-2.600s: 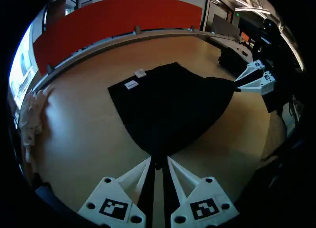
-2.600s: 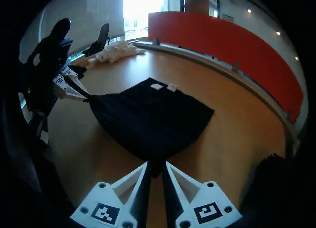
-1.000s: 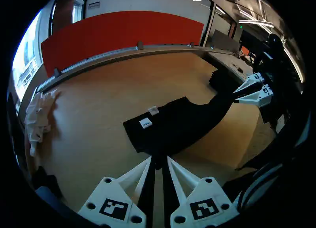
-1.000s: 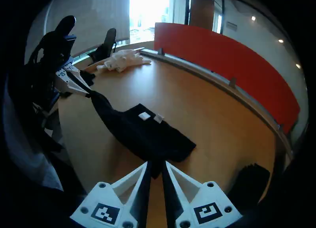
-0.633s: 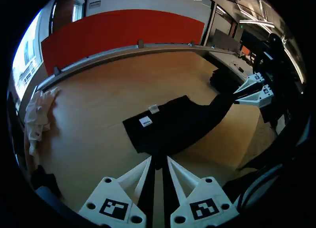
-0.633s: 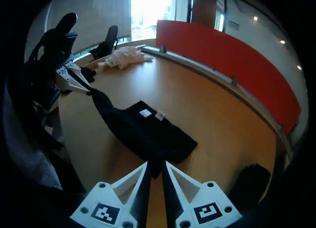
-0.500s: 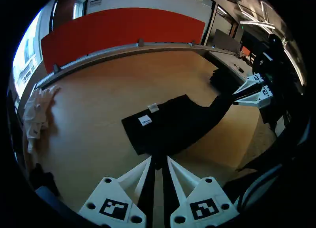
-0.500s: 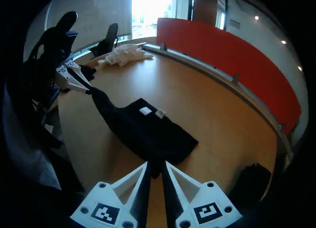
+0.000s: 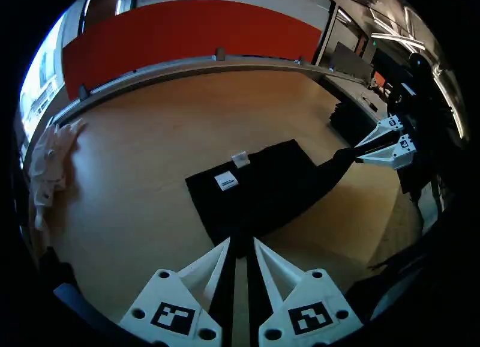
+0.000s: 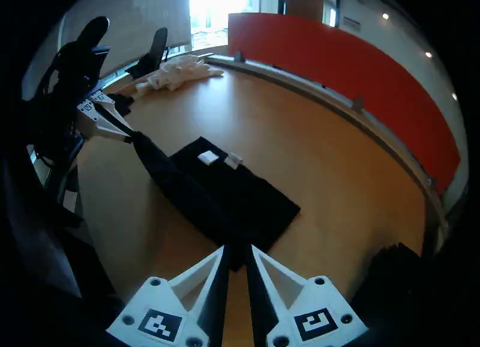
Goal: Fold towel
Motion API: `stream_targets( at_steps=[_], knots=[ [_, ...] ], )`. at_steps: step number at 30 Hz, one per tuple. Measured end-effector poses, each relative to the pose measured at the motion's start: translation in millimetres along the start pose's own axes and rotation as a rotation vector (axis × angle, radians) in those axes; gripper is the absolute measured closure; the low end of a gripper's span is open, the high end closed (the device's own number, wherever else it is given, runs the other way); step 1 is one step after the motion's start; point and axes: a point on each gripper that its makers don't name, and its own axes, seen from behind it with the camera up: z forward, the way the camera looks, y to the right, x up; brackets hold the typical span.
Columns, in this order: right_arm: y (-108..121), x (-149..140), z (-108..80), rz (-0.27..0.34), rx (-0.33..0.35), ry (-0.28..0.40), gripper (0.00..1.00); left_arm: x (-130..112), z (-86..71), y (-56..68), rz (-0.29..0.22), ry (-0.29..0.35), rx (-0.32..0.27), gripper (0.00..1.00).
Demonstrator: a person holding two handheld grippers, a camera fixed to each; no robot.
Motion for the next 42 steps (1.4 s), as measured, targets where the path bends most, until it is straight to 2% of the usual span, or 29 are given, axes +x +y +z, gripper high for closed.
stream_targets(
  at_steps=[8, 30, 42],
  knots=[
    [5.2, -3.0, 12.5, 0.021, -0.001, -0.008, 0.82, 1.4, 13.2, -8.5, -0.015, -0.007, 0.009, 0.88],
    [36.0, 4.5, 46.1, 0.030, -0.047, -0.026, 0.82, 17.1, 47.5, -29.2, -0.008, -0.015, 0.070, 0.88],
    [42.4, 3.2, 56.6, 0.037, -0.053, -0.037, 0.82, 17.0, 57.2, -33.4, 0.001, -0.028, 0.078, 0.88]
  ],
)
